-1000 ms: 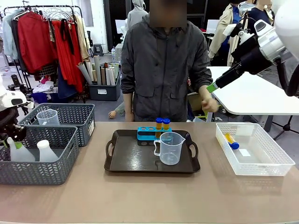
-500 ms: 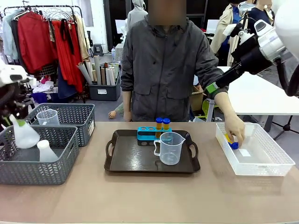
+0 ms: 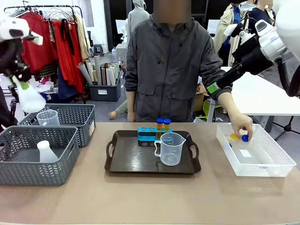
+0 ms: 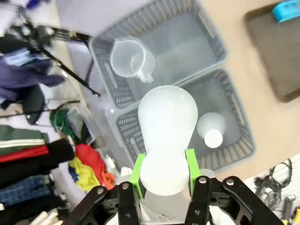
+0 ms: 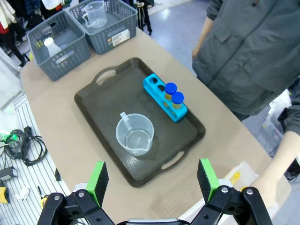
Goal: Prepare the laboratory tools.
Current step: Pick up one Small flask and place it on the Handle tray.
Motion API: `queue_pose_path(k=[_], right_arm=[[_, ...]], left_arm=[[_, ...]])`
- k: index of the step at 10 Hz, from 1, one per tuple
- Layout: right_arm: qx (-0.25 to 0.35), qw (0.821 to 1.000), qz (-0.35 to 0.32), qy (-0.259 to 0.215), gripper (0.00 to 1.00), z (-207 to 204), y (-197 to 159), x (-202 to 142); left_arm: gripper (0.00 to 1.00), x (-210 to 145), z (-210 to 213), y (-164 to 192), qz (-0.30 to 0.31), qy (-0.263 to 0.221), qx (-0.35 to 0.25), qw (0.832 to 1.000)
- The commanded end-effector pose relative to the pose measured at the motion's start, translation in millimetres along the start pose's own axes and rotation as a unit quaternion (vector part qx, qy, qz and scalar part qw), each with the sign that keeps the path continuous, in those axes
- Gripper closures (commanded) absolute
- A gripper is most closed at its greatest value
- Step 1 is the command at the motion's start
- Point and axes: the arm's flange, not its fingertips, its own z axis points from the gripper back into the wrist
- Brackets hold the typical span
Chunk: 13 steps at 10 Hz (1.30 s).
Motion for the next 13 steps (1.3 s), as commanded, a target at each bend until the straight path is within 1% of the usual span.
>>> queue_pose_path(k=[1,2,3,5,6,7,8,12,13], right_arm=[[0.01,1.0,-0.004,-0.011,0.0,-0.2,-0.7,0.5],[0.01,1.0,-0.004,-0.011,0.0,-0.2,-0.7,0.5],[0.01,1.0,-0.004,-0.011,0.0,-0.2,-0.7,0.5],[0.01,1.0,-0.004,-0.011,0.0,-0.2,-0.7,0.5],[0.01,1.0,-0.004,-0.011,0.0,-0.2,-0.7,0.5],[0.01,1.0,-0.004,-0.011,0.0,-0.2,-0.7,0.5],[0.01,1.0,-0.004,-0.011,0.0,-0.2,-0.7,0.5],[0.01,1.0,-0.004,-0.011,0.0,-0.2,-0.7,0.5],[0.01,1.0,-0.004,-0.011,0.0,-0.2,-0.7,0.5]], left_arm=[[1.0,20.5,24.1,-8.8,-0.034,-0.015,-0.009,0.999],[1.0,29.7,42.3,-19.6,-0.041,-0.018,-0.014,0.999],[1.0,37.4,51.9,-24.2,-0.046,-0.018,-0.019,0.999],[1.0,56.3,77.1,-41.1,-0.091,-0.024,-0.016,0.995],[1.0,62.2,84.4,-49.1,-0.113,-0.03,-0.039,0.992],[1.0,63.7,85.7,-50.0,-0.126,-0.023,-0.048,0.991],[1.0,54.4,77.5,-52.1,-0.086,-0.03,-0.016,0.996],[1.0,54.4,77.5,-52.1,-0.086,-0.03,-0.016,0.996],[1.0,59.6,78.2,-50.2,-0.094,-0.025,-0.025,0.995]])
